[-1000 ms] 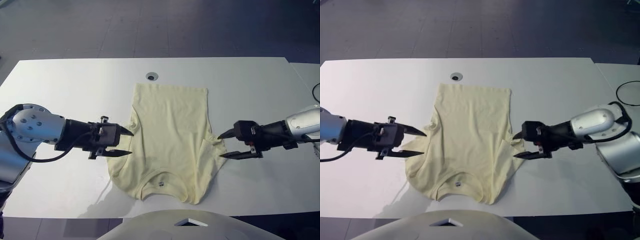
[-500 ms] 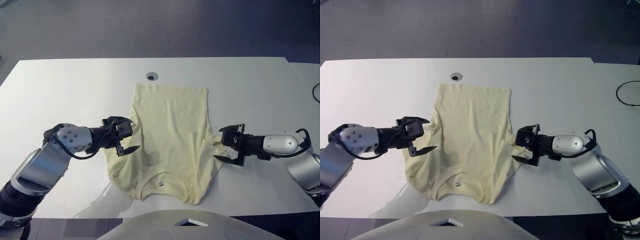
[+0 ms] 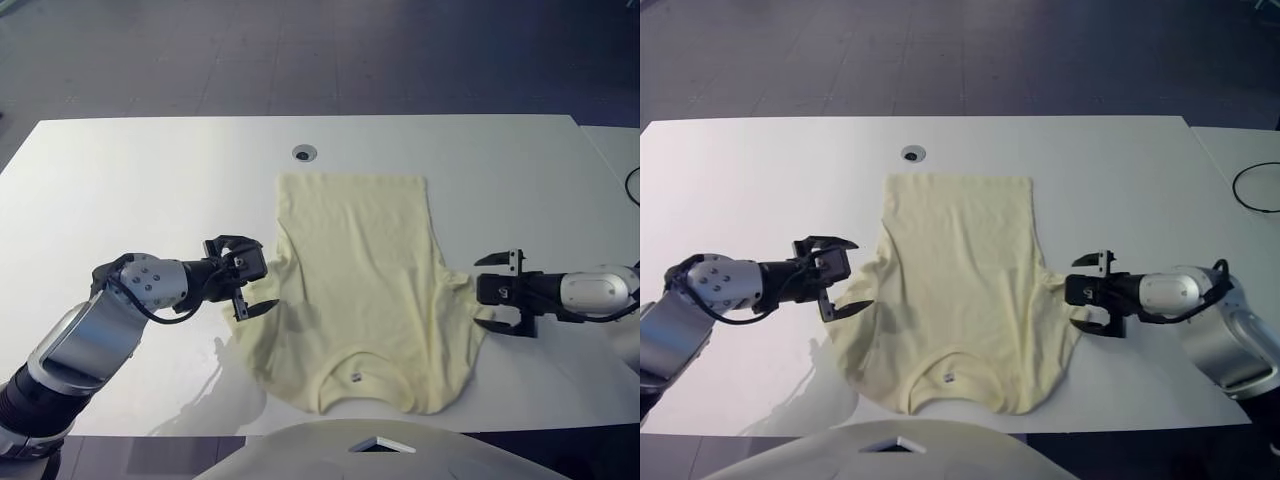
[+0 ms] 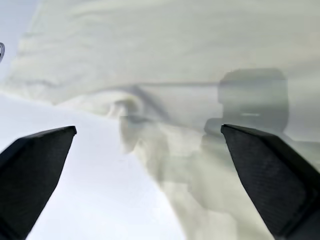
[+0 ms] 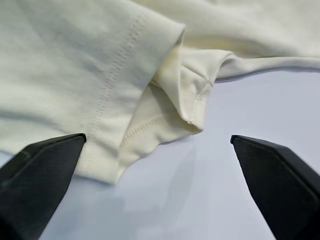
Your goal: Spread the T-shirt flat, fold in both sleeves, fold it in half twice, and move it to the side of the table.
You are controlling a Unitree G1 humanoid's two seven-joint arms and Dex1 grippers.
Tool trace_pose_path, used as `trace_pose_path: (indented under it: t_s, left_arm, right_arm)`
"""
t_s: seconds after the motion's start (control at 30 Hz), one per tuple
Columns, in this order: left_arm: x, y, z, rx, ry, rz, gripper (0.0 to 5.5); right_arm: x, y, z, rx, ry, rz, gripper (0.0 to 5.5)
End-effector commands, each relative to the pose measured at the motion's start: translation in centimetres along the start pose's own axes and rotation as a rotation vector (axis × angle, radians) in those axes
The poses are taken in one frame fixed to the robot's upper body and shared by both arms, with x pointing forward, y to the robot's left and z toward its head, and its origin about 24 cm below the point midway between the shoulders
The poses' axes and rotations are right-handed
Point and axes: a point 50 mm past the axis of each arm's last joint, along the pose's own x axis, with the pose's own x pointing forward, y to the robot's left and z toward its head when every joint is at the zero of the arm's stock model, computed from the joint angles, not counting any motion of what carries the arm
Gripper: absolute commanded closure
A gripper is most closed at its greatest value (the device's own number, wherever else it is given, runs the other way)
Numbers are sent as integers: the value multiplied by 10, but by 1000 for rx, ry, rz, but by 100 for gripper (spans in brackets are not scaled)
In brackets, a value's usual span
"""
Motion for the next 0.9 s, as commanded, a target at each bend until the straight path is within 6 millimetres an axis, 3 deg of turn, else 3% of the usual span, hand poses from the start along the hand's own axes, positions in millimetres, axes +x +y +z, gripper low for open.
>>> trace_pose_path:
  t_s: [0.03,0.17,0.33,0.53,0.7,0.9]
  left_arm:
    - [-2,-7,-8,-36,52,30,12]
    - [-2,-17,-17,-83,78,31,12]
    - [4,-14,-11,-132,23,42,12]
    - [15,-15,-31,-166,102,50,12]
    - [21,-18,-57,-153,210,54,12]
    - [18,-25,-71,-174,253,59,12]
  right_arm:
    - [-3,8,-9,50,47,37,10]
    - [-7,5,-6,87,24,-25,10]
    - [-13,-22,7,182,-80,-221,10]
    - [-13,-37,16,219,-138,-306,10]
    - [-6,-27,17,223,-129,-257,10]
    - [-23,-12,-1,189,-35,-129,10]
